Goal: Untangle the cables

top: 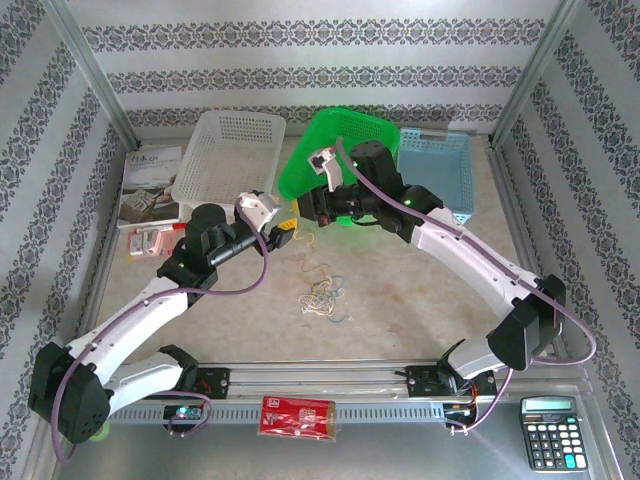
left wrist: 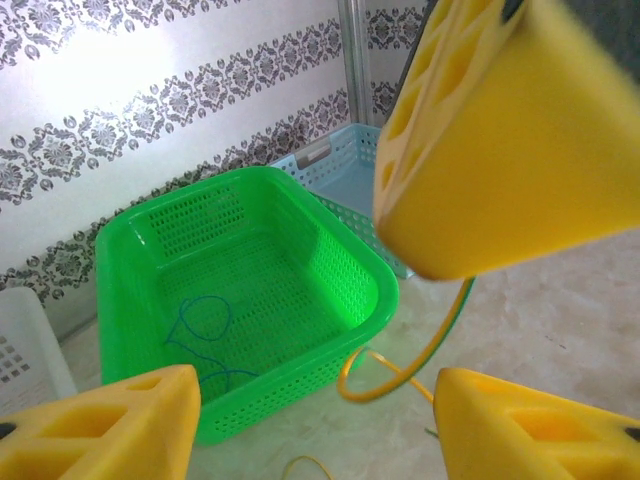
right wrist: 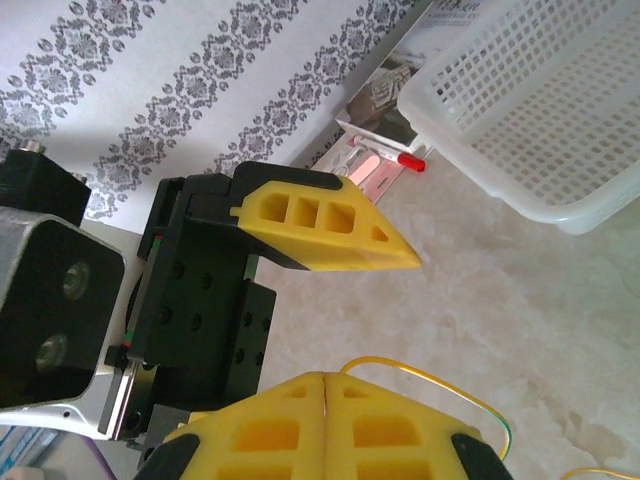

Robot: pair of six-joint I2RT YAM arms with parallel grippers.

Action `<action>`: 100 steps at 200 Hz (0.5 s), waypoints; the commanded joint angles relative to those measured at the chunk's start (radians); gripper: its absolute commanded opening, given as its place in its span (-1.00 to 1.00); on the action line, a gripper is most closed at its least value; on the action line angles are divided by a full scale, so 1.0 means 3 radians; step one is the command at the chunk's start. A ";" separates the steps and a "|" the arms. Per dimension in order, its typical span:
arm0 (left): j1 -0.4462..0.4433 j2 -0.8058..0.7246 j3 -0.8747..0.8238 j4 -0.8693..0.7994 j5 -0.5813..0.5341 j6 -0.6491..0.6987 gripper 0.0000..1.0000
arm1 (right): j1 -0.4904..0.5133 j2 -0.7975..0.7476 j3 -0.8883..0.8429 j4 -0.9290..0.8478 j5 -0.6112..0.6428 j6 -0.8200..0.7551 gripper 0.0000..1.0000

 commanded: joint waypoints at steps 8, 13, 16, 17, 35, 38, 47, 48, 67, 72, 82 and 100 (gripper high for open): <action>-0.0072 0.0026 0.0060 0.0081 0.0002 0.0034 0.17 | 0.0071 0.0074 0.0143 -0.0060 -0.0054 -0.0089 -1.00; -0.0079 0.0034 0.0060 0.0084 0.0002 0.0029 0.14 | 0.0078 0.0083 0.0153 -0.0070 -0.0053 -0.0094 -1.00; -0.0080 0.0035 0.0057 0.0084 0.0010 0.0024 0.13 | 0.0079 0.0090 0.0158 -0.0072 -0.0054 -0.0094 -1.00; -0.0079 0.0035 0.0057 0.0084 0.0013 0.0022 0.12 | 0.0084 0.0091 0.0159 -0.0074 -0.0054 -0.0094 -1.00; -0.0090 0.0055 0.0062 0.0084 0.0032 0.0009 0.03 | 0.0099 0.0116 0.0170 -0.0078 -0.0054 -0.0096 -1.00; -0.0091 0.0058 0.0062 0.0084 0.0037 0.0008 0.02 | 0.0103 0.0119 0.0169 -0.0079 -0.0054 -0.0095 -1.00; -0.0089 0.0069 0.0062 0.0081 0.0043 0.0003 -0.05 | 0.0104 0.0123 0.0175 -0.0081 -0.0063 -0.0090 -1.00; -0.0089 0.0070 0.0065 0.0080 0.0045 0.0003 -0.05 | 0.0107 0.0123 0.0175 -0.0081 -0.0064 -0.0095 -1.00; -0.0098 0.0087 0.0087 0.0050 0.0082 -0.0004 -0.23 | 0.0115 0.0128 0.0175 -0.0081 -0.0059 -0.0094 -1.00; -0.0094 0.0094 0.0096 0.0035 0.0089 -0.0002 -0.29 | 0.0117 0.0130 0.0180 -0.0081 -0.0059 -0.0089 -1.00; -0.0103 0.0112 0.0118 0.0004 0.0115 -0.0002 -0.38 | 0.0124 0.0132 0.0184 -0.0078 -0.0064 -0.0085 -1.00; -0.0104 0.0143 0.0144 -0.0028 0.0161 -0.0016 -0.57 | 0.0129 0.0125 0.0189 -0.0066 -0.0078 -0.0070 -1.00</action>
